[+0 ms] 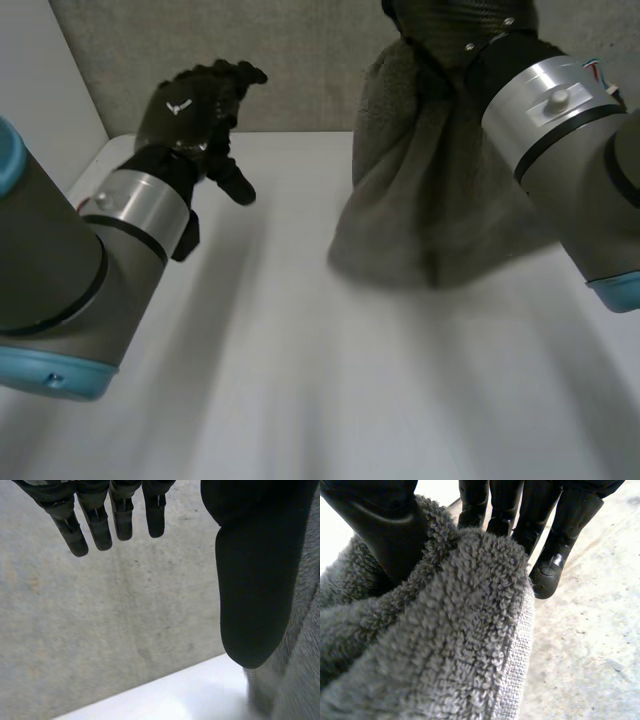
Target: Fold the towel.
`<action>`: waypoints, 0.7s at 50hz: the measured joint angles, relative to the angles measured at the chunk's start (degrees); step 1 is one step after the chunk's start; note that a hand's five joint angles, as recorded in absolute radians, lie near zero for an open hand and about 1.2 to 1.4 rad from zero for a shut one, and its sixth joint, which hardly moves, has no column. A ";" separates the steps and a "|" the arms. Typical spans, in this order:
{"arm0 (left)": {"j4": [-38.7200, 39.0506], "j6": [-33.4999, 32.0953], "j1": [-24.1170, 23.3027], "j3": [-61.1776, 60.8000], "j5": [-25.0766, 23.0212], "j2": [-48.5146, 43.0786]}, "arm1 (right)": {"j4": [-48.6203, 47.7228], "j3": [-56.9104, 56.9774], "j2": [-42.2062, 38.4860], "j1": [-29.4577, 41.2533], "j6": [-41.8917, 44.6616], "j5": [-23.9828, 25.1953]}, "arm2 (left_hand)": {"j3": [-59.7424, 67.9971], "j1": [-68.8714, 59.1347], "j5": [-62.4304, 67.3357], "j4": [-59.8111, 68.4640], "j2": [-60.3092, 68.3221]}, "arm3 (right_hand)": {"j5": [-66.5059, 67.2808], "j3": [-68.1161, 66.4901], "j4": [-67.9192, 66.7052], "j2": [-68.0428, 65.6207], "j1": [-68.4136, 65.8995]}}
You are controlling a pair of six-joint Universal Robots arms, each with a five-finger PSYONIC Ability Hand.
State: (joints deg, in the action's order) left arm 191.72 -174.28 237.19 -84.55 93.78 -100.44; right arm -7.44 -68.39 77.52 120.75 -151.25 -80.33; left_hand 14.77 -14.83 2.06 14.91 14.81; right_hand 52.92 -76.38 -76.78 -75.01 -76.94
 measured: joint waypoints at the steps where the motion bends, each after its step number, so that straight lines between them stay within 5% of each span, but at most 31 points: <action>1: 0.05 0.76 -0.09 -0.41 -0.49 -0.16 | 0.37 -0.07 -0.33 0.39 0.24 -0.05 | -1.07 1.00 -0.13 -0.98 -1.15 | 0.00 0.00 0.00 0.00 0.00; 23: -0.73 16.32 -0.68 -1.78 -15.65 -10.08 | 1.16 -10.39 -2.22 4.46 0.48 0.49 | -0.20 0.11 -0.34 -0.38 -0.24 | 0.00 0.01 0.00 0.00 0.00; 35: -3.54 23.68 -0.70 0.36 -17.69 -16.05 | 0.76 -10.49 -1.60 4.03 0.79 0.31 | 9.68 -9.62 2.43 9.48 9.62 | 0.00 0.01 0.00 0.00 0.00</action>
State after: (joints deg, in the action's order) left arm 188.18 -150.60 236.49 -84.19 76.09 -116.49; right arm -6.68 -78.88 75.92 124.78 -150.46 -80.02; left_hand 24.45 -24.45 4.49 24.39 24.43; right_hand 52.92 -76.37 -76.78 -75.01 -76.95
